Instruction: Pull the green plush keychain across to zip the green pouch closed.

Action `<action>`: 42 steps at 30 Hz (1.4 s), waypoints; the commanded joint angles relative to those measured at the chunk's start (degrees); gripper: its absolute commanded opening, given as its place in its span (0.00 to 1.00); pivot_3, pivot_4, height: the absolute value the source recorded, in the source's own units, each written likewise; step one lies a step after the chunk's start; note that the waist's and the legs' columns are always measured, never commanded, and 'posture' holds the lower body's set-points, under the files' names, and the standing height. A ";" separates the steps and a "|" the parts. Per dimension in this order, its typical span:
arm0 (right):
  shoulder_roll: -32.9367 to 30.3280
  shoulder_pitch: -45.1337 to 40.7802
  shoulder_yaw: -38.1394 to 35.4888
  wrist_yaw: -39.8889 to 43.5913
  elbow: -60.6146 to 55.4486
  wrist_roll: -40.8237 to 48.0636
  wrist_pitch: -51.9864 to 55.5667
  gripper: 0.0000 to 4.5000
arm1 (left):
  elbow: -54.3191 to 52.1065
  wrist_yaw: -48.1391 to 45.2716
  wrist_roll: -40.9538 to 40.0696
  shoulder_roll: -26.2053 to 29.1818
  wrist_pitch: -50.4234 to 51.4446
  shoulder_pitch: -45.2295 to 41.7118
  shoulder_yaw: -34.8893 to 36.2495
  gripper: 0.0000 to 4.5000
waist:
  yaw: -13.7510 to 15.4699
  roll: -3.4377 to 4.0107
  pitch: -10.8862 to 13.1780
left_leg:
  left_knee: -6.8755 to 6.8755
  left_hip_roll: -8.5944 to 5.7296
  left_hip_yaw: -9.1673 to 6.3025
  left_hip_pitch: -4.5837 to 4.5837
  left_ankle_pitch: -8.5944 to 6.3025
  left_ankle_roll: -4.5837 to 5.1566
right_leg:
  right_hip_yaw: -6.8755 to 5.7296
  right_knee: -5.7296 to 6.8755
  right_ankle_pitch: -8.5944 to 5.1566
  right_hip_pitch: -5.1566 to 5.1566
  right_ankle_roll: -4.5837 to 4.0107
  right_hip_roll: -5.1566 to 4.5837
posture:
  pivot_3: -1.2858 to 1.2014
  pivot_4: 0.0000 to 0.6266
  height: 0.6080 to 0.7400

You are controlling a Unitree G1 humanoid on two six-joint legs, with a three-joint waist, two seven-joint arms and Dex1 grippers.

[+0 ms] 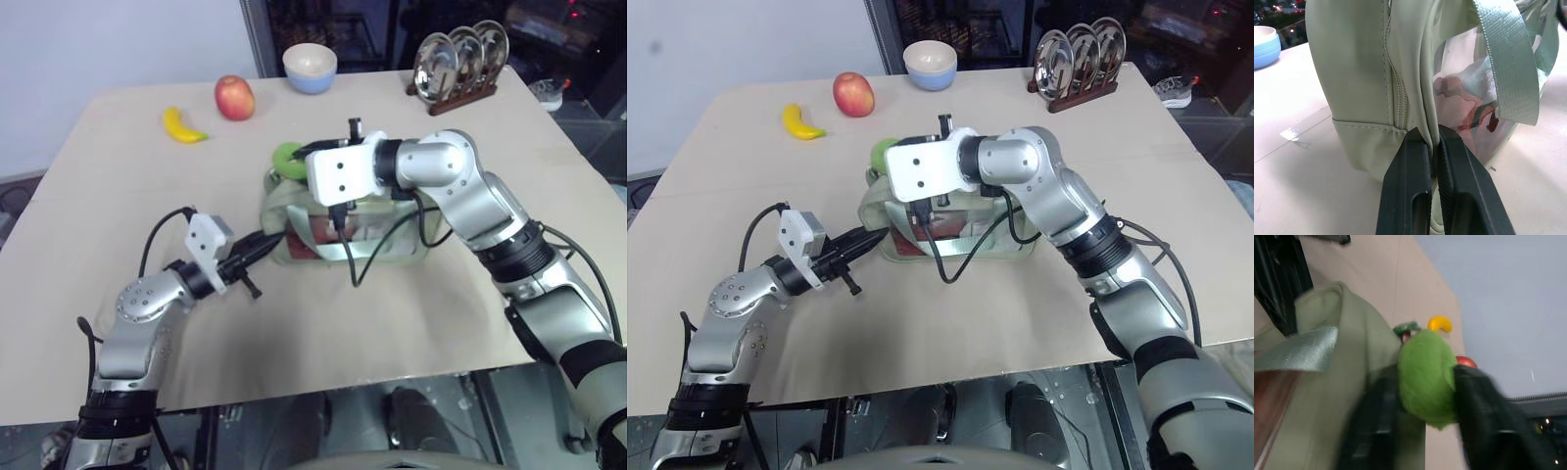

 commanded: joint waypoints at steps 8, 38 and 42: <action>2.65 -1.37 -8.19 2.41 -6.42 9.56 9.58 0.01 | -1.72 1.79 0.51 -0.54 -0.97 -0.02 1.06 0.00 | 0.01 0.00 0.00 | 0.00 0.01 -0.01 0.00 0.00 0.00 | 0.00 0.01 0.00 0.00 0.00 0.00 | 0.52 0.24 1.00; -15.80 11.49 -23.17 -13.68 -9.33 8.13 24.52 0.01 | 2.79 15.83 0.83 -4.98 3.17 1.00 6.42 0.00 | 0.09 -0.01 -0.01 | 0.02 0.02 0.15 0.07 -0.02 0.03 | 0.16 0.19 0.00 -0.01 0.00 0.00 | 0.52 0.24 1.00; -13.92 18.70 -24.74 -17.70 -9.83 8.79 27.86 0.01 | 2.61 17.21 0.45 -5.63 3.71 0.87 7.05 0.00 | -0.07 -0.02 -0.02 | 0.03 0.03 0.23 0.10 -0.03 0.06 | 0.23 0.26 0.00 -0.02 0.00 0.01 | 0.52 0.24 1.00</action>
